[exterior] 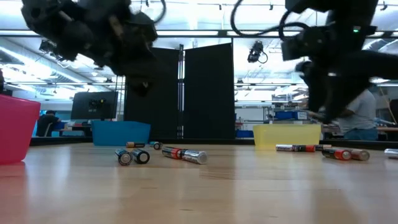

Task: Sort batteries
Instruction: Put the black battery into the blue bin

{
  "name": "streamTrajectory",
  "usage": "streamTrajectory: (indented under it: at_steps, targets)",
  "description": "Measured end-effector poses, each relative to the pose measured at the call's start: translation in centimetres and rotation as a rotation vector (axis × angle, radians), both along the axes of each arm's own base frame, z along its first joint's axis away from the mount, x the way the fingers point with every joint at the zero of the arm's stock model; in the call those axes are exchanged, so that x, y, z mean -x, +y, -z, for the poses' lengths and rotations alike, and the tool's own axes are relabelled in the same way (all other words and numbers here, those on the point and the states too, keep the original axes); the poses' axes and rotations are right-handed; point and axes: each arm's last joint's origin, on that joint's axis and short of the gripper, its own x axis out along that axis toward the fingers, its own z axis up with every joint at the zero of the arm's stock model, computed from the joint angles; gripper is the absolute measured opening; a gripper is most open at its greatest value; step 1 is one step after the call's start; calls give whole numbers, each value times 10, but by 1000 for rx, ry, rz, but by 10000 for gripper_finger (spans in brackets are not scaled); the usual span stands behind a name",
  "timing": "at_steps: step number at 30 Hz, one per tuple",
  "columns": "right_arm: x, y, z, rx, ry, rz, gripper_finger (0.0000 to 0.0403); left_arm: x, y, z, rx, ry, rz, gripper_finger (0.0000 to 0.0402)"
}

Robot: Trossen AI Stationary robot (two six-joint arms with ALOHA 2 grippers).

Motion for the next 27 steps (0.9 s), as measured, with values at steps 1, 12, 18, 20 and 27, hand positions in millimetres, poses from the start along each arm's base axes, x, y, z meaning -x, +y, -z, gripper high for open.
streamTrajectory:
  at_steps: [1,12,18,20,27]
  targets:
    - [-2,0,-1,30,-28,0,237,-3,2,4,18,-6,-21,6]
    - [-28,1,-12,267,-312,-85,237,-30,32,24,145,-191,-151,20]
    - [-37,3,-18,344,-388,-147,237,-51,35,22,179,-209,-154,83]
    - [-39,4,-20,362,-406,-158,237,-59,35,17,181,-229,-153,109]
    - [-43,4,-23,392,-438,-181,237,-77,37,2,171,-256,-161,172]
